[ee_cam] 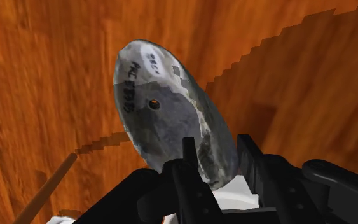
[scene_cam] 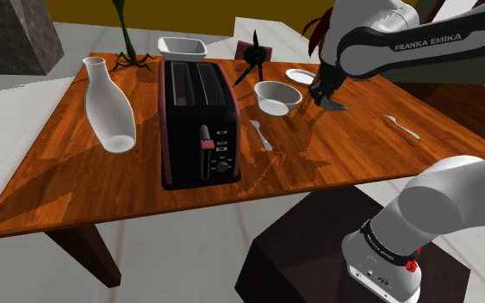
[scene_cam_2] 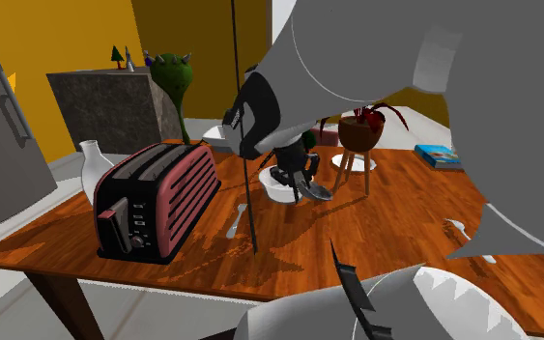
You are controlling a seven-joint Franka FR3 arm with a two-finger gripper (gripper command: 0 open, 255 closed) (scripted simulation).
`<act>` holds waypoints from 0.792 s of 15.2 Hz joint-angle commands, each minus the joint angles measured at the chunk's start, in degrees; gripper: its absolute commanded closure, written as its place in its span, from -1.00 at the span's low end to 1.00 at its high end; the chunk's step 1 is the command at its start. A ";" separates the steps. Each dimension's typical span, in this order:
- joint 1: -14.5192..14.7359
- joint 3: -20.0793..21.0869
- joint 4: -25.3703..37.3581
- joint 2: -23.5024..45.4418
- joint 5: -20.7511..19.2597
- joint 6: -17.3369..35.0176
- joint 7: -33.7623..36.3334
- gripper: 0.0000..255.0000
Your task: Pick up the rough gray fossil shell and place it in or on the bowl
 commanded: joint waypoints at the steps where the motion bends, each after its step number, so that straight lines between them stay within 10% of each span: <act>1: 0.16 0.02 1.00 -0.53 0.40 -1.48 -0.55 1.00; 12: 0.10 1.95 20.28 18.00 0.49 -2.88 1.00 1.00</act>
